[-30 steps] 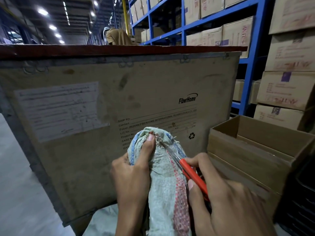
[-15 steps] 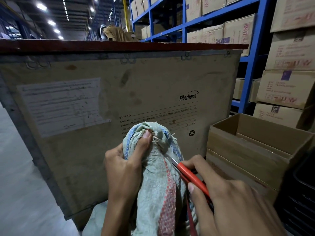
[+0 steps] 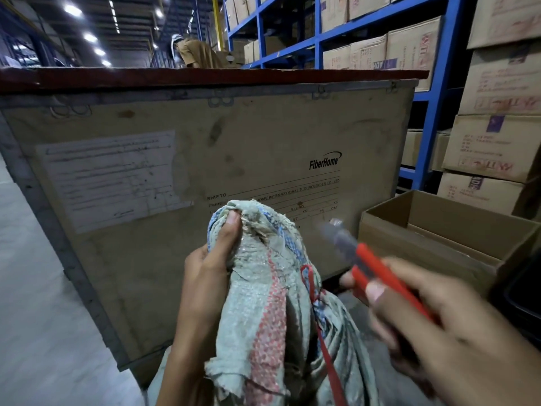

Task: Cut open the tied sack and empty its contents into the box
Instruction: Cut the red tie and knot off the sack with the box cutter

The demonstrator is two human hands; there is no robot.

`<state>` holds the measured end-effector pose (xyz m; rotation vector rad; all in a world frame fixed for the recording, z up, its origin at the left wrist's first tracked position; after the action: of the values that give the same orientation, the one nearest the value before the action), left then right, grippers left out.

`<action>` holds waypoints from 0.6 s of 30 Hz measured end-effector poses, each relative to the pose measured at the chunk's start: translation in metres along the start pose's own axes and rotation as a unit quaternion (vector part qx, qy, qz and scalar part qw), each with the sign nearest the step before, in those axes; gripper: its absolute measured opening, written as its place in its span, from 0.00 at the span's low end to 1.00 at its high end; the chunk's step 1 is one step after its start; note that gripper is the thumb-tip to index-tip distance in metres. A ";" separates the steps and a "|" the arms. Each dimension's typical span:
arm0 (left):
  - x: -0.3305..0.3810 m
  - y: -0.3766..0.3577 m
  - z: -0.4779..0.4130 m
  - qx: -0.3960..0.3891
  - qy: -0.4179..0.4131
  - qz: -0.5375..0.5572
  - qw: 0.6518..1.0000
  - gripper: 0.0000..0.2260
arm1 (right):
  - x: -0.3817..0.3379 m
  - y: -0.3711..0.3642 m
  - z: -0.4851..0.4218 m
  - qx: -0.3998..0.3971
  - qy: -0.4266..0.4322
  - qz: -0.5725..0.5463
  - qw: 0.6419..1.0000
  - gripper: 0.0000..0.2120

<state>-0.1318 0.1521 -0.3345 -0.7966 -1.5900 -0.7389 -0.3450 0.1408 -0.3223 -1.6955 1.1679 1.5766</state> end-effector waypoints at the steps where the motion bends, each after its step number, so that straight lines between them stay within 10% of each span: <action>1: -0.001 -0.006 0.001 -0.044 -0.002 0.013 0.999 0.20 | -0.001 -0.003 -0.004 0.032 0.017 -0.059 0.998 0.22; 7: -0.006 -0.037 0.014 -0.190 -0.034 0.002 0.981 0.16 | 0.047 -0.016 -0.026 0.126 0.026 -0.158 0.979 0.34; 12: -0.012 -0.019 0.013 -0.172 -0.048 -0.213 0.961 0.35 | 0.059 -0.008 -0.037 0.163 0.093 -0.121 0.975 0.22; 18: -0.019 0.002 -0.003 -0.222 -0.036 -0.267 0.937 0.16 | 0.075 0.015 -0.049 0.142 0.094 -0.115 0.979 0.20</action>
<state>-0.1267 0.1491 -0.3524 -0.7142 -1.7508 -1.5161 -0.3379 0.0751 -0.3844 -1.7422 1.1761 1.0742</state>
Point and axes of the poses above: each hand's wrist, its own z-axis away from the middle knuckle, its own y-axis out of the back of the hand, x = y × z, the point moved 2 cm from there along -z, towards the middle knuckle, and after that the axes turned 15 degrees about -z, right-handed, at the moved point
